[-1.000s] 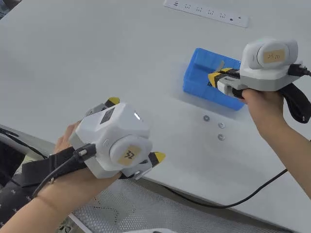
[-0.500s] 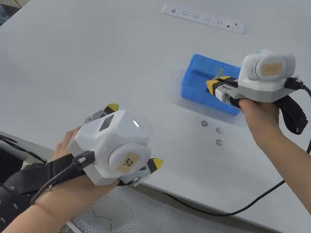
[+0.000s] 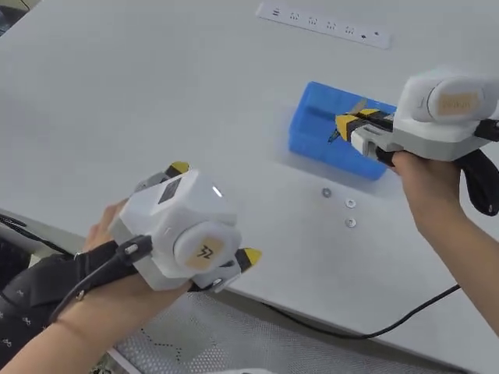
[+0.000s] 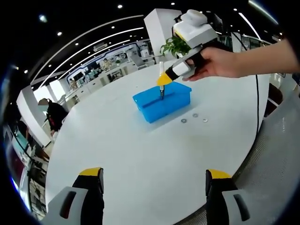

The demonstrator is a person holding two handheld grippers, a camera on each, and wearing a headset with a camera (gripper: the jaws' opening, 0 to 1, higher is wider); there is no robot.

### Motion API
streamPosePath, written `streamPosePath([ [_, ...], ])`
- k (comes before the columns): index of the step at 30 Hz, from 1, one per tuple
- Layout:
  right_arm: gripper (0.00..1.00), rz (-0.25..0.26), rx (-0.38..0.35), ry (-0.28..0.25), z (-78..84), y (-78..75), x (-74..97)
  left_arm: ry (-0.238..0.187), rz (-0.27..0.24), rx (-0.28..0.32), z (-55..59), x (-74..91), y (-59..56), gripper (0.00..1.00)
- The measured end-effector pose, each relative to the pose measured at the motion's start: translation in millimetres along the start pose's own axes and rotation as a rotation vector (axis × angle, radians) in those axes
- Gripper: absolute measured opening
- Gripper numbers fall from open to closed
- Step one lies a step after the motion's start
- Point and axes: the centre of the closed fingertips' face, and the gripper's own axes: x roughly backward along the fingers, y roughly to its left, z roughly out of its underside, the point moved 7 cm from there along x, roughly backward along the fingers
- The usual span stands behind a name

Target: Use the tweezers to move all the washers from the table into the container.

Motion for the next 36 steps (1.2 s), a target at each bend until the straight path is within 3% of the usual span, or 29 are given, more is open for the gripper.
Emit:
streamPosePath([
  [7, 0.03, 0.006, -0.014, -0.052, -11.9, 6.3, 17.4, -0.001, 0.007, 0.002, -0.1, -0.1, -0.5, 0.92],
  [13, 0.03, -0.004, -0.017, -0.062, -12.6, 14.2, 27.4, -0.006, 0.005, 0.006, -0.4, 0.6, -0.1, 0.92],
  [21, 0.03, -0.010, -0.033, -0.025, 8.1, 23.6, 34.5, -0.017, 0.012, 0.020, -1.4, 2.1, -0.6, 0.93],
  [23, 0.03, -0.012, -0.032, -0.016, 13.5, 24.0, 35.3, -0.030, 0.031, 0.032, -3.2, 3.0, -2.6, 0.95],
  [24, 0.03, -0.013, -0.036, -0.006, 17.3, 25.1, 36.4, -0.058, 0.053, 0.050, -6.6, 3.8, -5.1, 0.97],
  [28, 0.03, -0.012, -0.037, 0.025, 29.5, 24.7, 34.8, -0.092, 0.064, 0.071, -10.2, 5.9, -5.1, 0.99],
  [36, 0.03, -0.013, -0.049, 0.080, 52.3, 25.4, 30.6, -0.107, 0.066, 0.082, -12.2, 6.0, -5.8, 0.99],
])
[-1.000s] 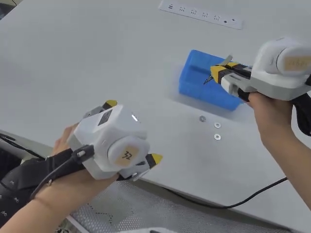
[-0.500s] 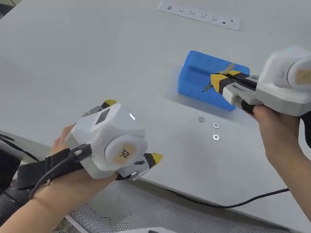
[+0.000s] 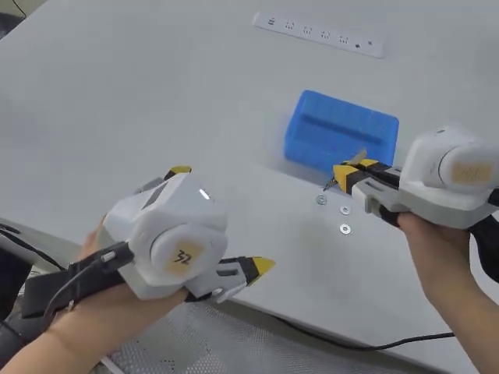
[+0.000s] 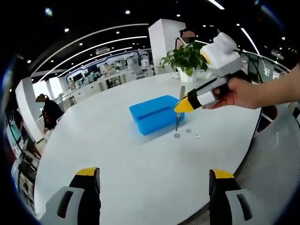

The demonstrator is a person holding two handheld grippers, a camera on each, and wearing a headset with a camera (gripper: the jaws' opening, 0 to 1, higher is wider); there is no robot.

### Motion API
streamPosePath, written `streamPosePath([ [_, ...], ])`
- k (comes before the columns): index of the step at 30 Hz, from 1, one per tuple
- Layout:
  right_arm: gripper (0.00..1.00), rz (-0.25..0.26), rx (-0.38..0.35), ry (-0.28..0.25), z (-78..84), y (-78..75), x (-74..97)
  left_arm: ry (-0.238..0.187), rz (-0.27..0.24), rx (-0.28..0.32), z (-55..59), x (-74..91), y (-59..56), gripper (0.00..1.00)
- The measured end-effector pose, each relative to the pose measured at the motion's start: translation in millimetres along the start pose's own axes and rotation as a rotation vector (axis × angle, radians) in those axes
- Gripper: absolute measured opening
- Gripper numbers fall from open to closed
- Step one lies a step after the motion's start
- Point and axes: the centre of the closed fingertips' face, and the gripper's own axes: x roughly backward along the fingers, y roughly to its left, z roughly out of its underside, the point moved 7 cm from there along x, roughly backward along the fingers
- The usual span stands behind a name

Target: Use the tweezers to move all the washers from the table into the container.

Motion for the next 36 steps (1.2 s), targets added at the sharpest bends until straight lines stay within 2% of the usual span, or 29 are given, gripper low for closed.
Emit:
streamPosePath([
  [9, 0.03, 0.007, 0.005, 0.019, 9.4, 1.2, -3.5, -0.022, -0.020, -0.016, -2.4, 2.3, 1.1, 0.99],
  [24, 0.03, 0.023, 0.015, 0.008, 5.8, -2.9, -8.1, -0.036, -0.029, -0.015, -4.0, 2.9, 2.5, 0.99],
  [33, 0.03, 0.020, 0.020, 0.016, 6.3, -1.2, -10.0, -0.027, -0.034, -0.024, -3.1, 2.5, 3.0, 0.97],
  [36, 0.03, 0.024, 0.014, 0.003, 5.4, -0.1, -8.6, -0.022, -0.036, -0.027, -2.6, 2.4, 3.0, 0.97],
])
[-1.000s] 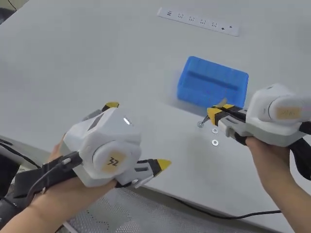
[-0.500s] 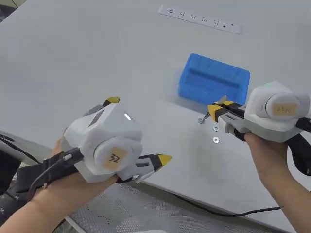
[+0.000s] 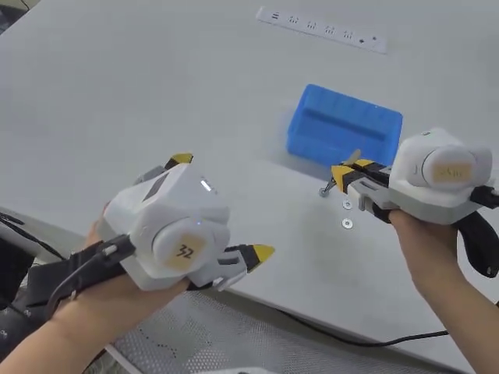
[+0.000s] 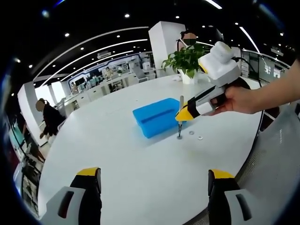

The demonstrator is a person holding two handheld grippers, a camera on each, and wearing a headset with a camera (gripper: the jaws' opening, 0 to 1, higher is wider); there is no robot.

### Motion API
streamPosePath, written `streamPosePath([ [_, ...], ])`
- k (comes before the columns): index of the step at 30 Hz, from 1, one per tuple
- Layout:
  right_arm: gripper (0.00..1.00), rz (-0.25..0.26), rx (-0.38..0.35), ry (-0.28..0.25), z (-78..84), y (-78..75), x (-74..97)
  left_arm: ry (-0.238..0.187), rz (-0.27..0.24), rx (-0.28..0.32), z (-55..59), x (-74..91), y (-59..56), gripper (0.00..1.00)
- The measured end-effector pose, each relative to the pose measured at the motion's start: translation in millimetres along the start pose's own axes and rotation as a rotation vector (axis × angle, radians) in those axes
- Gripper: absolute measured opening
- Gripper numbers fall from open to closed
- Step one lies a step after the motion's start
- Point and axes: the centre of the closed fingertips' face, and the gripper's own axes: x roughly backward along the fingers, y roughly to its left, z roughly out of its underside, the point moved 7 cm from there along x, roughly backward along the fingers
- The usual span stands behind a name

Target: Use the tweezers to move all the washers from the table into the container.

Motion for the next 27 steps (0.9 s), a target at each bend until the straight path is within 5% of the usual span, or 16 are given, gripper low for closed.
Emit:
streamPosePath([
  [10, 0.02, 0.013, -0.012, -0.030, 3.4, -0.6, -2.6, 0.003, 0.000, -0.005, -0.1, 0.0, -0.6, 0.96],
  [27, 0.02, 0.009, 0.060, 0.006, -9.0, 2.6, 2.9, 0.009, 0.006, -0.013, 1.3, -0.5, -2.5, 0.96],
])
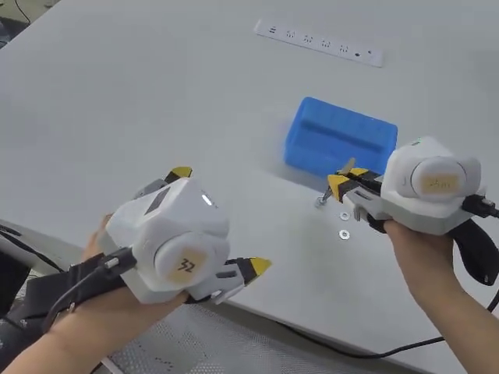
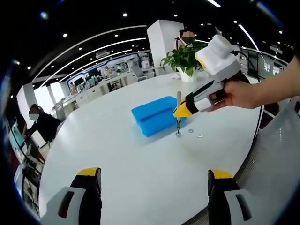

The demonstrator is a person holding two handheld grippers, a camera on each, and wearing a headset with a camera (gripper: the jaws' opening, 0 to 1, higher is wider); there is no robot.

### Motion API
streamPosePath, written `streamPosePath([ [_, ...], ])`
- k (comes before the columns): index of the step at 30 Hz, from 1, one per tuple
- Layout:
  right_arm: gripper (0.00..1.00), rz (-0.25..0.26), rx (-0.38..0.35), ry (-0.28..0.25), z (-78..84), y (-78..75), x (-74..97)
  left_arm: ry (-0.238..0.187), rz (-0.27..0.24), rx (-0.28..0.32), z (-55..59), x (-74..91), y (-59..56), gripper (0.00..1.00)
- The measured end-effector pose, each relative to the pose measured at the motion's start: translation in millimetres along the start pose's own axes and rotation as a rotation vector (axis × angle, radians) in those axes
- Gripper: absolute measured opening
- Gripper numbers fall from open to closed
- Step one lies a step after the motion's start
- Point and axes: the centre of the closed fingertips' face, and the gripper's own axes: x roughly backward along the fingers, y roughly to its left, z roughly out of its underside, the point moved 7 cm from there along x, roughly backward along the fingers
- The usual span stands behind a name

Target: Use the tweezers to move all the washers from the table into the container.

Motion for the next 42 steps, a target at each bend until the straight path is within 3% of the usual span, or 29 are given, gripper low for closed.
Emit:
streamPosePath([
  [26, 0.02, 0.033, 0.029, -0.125, -56.7, -18.3, 15.7, 0.012, -0.011, -0.012, 1.4, 0.5, 1.5, 0.95],
  [33, 0.03, 0.060, 0.032, -0.146, -66.9, -25.8, 5.4, 0.019, -0.009, -0.021, 2.1, 0.1, 0.9, 0.94],
  [42, 0.02, 0.071, 0.051, -0.107, -60.5, -32.2, -15.7, 0.022, -0.013, -0.016, 2.5, 0.1, 2.2, 0.94],
])
